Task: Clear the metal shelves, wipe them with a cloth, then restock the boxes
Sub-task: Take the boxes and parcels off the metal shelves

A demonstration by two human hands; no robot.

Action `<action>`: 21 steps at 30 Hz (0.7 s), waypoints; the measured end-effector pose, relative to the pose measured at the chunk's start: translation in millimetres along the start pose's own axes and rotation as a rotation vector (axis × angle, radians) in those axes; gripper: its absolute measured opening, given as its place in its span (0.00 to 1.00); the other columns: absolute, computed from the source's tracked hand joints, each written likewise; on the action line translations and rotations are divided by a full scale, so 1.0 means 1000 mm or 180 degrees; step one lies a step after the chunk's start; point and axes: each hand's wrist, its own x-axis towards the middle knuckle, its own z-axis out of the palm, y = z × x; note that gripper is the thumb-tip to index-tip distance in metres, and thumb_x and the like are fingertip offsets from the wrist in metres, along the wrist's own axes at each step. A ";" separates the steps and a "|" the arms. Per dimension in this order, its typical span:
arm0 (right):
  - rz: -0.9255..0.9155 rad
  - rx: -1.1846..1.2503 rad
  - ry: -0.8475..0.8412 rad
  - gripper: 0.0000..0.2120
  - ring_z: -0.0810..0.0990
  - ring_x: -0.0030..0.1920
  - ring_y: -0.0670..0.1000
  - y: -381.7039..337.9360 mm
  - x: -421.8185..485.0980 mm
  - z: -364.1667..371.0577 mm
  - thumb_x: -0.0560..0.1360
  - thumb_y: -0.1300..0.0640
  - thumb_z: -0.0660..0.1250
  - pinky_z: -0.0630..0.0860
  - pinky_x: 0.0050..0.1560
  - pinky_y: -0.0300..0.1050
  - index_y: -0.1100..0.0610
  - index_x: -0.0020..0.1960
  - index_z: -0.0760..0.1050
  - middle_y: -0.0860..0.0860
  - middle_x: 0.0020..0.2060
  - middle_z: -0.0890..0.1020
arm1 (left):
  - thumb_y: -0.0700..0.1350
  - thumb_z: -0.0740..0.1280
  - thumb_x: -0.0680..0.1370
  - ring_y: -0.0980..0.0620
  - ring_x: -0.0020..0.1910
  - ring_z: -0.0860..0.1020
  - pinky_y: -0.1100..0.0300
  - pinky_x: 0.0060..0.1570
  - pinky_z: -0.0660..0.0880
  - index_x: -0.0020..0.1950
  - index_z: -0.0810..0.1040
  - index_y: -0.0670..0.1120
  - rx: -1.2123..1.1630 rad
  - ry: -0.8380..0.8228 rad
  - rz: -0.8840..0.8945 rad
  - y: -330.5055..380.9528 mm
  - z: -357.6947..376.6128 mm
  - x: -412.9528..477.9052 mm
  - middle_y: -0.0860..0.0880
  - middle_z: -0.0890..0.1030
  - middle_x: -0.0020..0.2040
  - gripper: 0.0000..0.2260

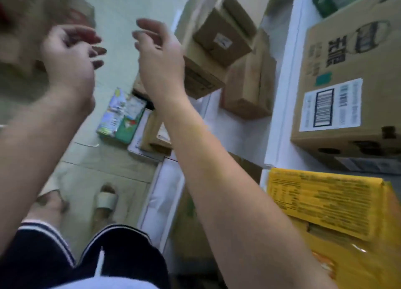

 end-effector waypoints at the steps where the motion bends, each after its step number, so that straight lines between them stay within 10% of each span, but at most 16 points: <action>1: 0.0083 0.0006 -0.0079 0.09 0.83 0.48 0.52 -0.004 -0.003 0.005 0.79 0.63 0.63 0.80 0.55 0.60 0.54 0.54 0.80 0.53 0.48 0.85 | 0.33 0.59 0.71 0.48 0.40 0.81 0.57 0.34 0.73 0.46 0.79 0.49 0.0063 0.0258 -0.0090 0.051 0.001 -0.025 0.46 0.83 0.44 0.14; 11: -0.0736 0.0516 -0.1049 0.11 0.85 0.45 0.47 -0.197 -0.063 0.132 0.80 0.61 0.63 0.80 0.50 0.50 0.45 0.50 0.77 0.48 0.46 0.85 | 0.30 0.56 0.77 0.52 0.40 0.80 0.63 0.40 0.76 0.46 0.77 0.45 -0.0383 0.1109 0.1008 0.315 -0.094 -0.077 0.48 0.81 0.40 0.14; 21: -0.1780 0.1116 -0.1469 0.07 0.85 0.45 0.47 -0.404 -0.152 0.224 0.82 0.62 0.64 0.82 0.49 0.46 0.53 0.55 0.78 0.51 0.46 0.85 | 0.33 0.61 0.79 0.53 0.45 0.81 0.62 0.45 0.77 0.49 0.79 0.47 0.0885 0.0466 0.2661 0.558 -0.199 -0.133 0.49 0.83 0.45 0.11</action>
